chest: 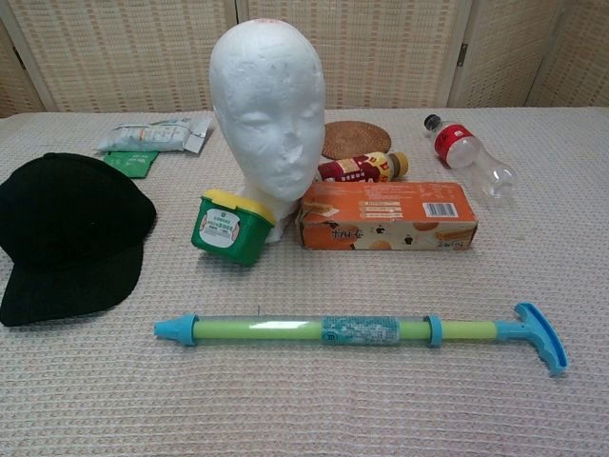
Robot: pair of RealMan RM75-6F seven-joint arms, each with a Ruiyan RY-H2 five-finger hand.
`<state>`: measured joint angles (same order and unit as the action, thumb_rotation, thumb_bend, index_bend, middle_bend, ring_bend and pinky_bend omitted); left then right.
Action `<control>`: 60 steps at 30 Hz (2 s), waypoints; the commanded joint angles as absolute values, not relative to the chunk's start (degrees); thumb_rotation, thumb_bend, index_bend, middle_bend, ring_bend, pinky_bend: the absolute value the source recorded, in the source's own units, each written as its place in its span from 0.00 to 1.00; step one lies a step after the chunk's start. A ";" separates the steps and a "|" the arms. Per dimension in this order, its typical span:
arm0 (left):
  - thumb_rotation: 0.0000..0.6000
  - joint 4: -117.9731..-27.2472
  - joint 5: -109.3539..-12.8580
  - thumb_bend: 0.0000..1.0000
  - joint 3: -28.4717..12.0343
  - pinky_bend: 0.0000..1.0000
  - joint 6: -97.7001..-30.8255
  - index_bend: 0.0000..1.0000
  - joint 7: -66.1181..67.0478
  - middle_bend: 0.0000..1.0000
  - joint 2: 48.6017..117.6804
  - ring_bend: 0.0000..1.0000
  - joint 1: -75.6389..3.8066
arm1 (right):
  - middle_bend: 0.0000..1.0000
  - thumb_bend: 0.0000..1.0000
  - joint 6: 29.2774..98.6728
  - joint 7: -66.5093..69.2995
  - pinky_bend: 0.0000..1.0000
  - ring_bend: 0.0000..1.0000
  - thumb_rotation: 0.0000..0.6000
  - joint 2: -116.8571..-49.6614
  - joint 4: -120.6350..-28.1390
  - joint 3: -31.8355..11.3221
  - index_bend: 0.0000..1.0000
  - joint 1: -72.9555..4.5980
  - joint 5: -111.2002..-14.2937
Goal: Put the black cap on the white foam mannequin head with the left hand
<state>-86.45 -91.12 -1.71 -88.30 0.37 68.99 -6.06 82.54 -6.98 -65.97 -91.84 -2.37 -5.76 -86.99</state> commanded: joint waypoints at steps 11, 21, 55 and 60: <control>1.00 -80.86 -101.17 0.21 3.90 0.56 -89.00 0.30 -5.71 0.43 77.48 0.32 -6.65 | 0.00 0.09 83.03 -7.74 0.00 0.00 1.00 -66.39 -91.66 -2.71 0.00 -5.55 -86.35; 1.00 -56.39 -106.99 0.23 4.78 0.99 -94.19 0.57 -11.32 0.97 96.94 0.86 -7.80 | 0.00 0.09 81.67 -8.89 0.00 0.00 1.00 -67.05 -91.64 -2.77 0.00 -6.12 -85.53; 1.00 -9.02 -97.58 0.30 0.97 1.00 -93.03 0.43 -15.86 1.00 122.15 1.00 -14.14 | 0.00 0.09 77.64 -6.16 0.00 0.00 1.00 -63.94 -94.61 -1.88 0.00 -7.33 -84.27; 1.00 -8.12 -96.41 0.38 0.81 1.00 -93.32 0.45 -15.02 1.00 121.61 1.00 -14.20 | 0.00 0.09 76.97 -5.87 0.00 0.00 1.00 -63.47 -95.20 -1.20 0.00 -7.49 -84.92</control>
